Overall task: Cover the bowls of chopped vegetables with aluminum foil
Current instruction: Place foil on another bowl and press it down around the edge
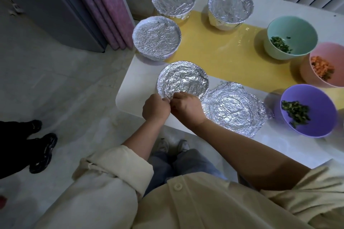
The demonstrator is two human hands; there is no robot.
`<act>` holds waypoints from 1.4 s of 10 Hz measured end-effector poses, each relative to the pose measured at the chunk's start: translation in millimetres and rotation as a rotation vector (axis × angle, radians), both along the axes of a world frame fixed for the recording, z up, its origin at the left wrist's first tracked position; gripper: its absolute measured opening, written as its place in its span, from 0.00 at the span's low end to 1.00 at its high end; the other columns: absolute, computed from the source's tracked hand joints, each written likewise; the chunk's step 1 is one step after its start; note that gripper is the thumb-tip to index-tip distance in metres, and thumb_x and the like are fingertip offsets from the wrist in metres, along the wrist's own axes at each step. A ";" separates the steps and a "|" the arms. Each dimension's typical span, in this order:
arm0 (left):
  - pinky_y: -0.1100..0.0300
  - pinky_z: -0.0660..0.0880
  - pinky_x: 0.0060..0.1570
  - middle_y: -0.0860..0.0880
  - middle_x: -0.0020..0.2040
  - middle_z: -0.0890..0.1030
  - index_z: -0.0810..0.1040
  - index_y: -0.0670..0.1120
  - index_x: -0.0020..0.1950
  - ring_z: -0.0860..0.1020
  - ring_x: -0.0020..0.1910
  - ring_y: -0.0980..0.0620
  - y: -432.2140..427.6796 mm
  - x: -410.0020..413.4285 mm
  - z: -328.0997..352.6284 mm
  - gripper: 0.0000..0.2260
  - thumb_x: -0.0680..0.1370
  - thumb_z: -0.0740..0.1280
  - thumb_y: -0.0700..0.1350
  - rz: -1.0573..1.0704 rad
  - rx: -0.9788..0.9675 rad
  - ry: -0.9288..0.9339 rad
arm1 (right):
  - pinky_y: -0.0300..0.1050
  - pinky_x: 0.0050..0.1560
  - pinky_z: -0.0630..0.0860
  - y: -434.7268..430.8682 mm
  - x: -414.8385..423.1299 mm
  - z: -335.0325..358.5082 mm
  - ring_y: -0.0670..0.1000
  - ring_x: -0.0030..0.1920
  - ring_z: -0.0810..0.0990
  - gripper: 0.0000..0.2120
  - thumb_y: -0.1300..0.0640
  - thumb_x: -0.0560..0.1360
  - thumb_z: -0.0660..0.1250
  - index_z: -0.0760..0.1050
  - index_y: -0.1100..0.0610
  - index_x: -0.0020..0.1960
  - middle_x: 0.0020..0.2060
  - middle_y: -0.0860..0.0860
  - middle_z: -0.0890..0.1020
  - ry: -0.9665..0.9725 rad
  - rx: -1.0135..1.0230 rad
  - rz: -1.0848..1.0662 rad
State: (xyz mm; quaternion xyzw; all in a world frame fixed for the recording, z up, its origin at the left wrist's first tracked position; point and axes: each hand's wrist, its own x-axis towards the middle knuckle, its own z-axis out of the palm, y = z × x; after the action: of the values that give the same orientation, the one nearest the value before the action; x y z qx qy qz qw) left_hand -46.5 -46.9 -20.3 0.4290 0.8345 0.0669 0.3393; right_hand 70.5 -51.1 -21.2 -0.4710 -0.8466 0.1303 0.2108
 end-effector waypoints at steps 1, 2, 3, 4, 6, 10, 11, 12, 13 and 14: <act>0.54 0.68 0.45 0.39 0.55 0.82 0.80 0.37 0.55 0.79 0.56 0.36 3.8 -0.9 6.3 0.13 0.79 0.63 0.45 -0.012 0.006 0.036 | 0.42 0.25 0.69 0.3 -0.8 1.0 0.57 0.28 0.76 0.08 0.59 0.67 0.66 0.77 0.57 0.30 0.28 0.53 0.75 0.025 0.002 0.016; 0.54 0.69 0.44 0.39 0.54 0.83 0.80 0.37 0.55 0.79 0.54 0.36 7.3 -6.2 9.2 0.13 0.80 0.63 0.45 -0.039 0.017 0.061 | 0.45 0.31 0.71 -0.4 8.0 -0.1 0.58 0.35 0.77 0.11 0.57 0.62 0.79 0.79 0.58 0.38 0.35 0.54 0.77 -0.039 -0.036 0.095; 0.54 0.70 0.42 0.39 0.52 0.84 0.80 0.37 0.53 0.80 0.51 0.37 11.8 -13.6 7.3 0.13 0.79 0.62 0.45 -0.094 0.027 0.088 | 0.48 0.37 0.72 -4.5 25.8 -3.3 0.58 0.40 0.77 0.16 0.54 0.61 0.80 0.78 0.59 0.43 0.39 0.55 0.78 -0.064 -0.037 0.089; 0.55 0.70 0.40 0.40 0.48 0.84 0.80 0.36 0.49 0.81 0.48 0.38 12.1 -18.5 2.8 0.14 0.79 0.61 0.45 -0.112 0.051 0.067 | 0.49 0.33 0.73 -7.1 31.6 -5.4 0.58 0.37 0.76 0.06 0.59 0.67 0.75 0.79 0.59 0.40 0.36 0.54 0.77 -0.051 0.015 0.088; 0.51 0.72 0.52 0.37 0.54 0.82 0.80 0.35 0.56 0.78 0.55 0.36 -4.0 -2.7 9.4 0.26 0.83 0.52 0.54 0.081 0.065 -0.079 | 0.45 0.29 0.73 -3.0 24.7 -7.1 0.58 0.34 0.77 0.06 0.66 0.61 0.74 0.81 0.57 0.36 0.32 0.52 0.78 -0.034 0.002 0.067; 0.42 0.77 0.59 0.33 0.57 0.81 0.78 0.34 0.56 0.81 0.55 0.35 -9.9 13.4 -9.1 0.31 0.68 0.53 0.55 0.346 0.033 -0.547 | 0.44 0.29 0.72 -4.0 20.9 -7.4 0.58 0.33 0.78 0.02 0.62 0.66 0.71 0.81 0.57 0.35 0.32 0.53 0.78 -0.018 -0.012 0.041; 0.43 0.78 0.58 0.36 0.47 0.84 0.81 0.38 0.49 0.83 0.49 0.37 -14.9 16.1 -1.6 0.26 0.68 0.55 0.57 0.302 0.011 -0.549 | 0.43 0.28 0.72 -4.3 21.0 -8.7 0.58 0.32 0.78 0.02 0.63 0.65 0.71 0.81 0.57 0.35 0.32 0.53 0.78 -0.015 -0.028 0.026; 0.39 0.79 0.54 0.36 0.37 0.83 0.77 0.41 0.37 0.83 0.41 0.37 -14.9 15.1 -7.8 0.13 0.67 0.57 0.48 0.297 0.029 -0.556 | 0.43 0.28 0.74 -4.0 20.7 -8.9 0.57 0.33 0.79 0.01 0.62 0.65 0.71 0.82 0.58 0.36 0.32 0.53 0.79 -0.004 -0.050 0.031; 0.39 0.79 0.54 0.33 0.42 0.83 0.77 0.41 0.36 0.83 0.42 0.36 -12.4 12.3 -5.8 0.15 0.66 0.56 0.50 0.296 0.028 -0.526 | 0.42 0.27 0.74 -2.5 19.1 -5.9 0.57 0.33 0.80 0.02 0.62 0.64 0.74 0.83 0.58 0.37 0.32 0.53 0.80 0.012 -0.055 0.009; 0.41 0.78 0.57 0.32 0.51 0.82 0.80 0.35 0.49 0.82 0.51 0.34 -13.1 11.8 -6.4 0.26 0.69 0.55 0.55 0.291 -0.003 -0.505 | 0.42 0.28 0.72 -3.2 19.1 -4.7 0.57 0.33 0.80 0.06 0.65 0.62 0.77 0.82 0.59 0.37 0.32 0.53 0.80 0.011 -0.053 0.022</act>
State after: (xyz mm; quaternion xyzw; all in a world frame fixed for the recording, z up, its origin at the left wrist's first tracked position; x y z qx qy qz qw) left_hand -34.7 -60.0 -26.7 0.2740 0.7764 0.2186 0.5238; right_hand 89.6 -54.3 -25.9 -0.4665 -0.8467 0.1574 0.2016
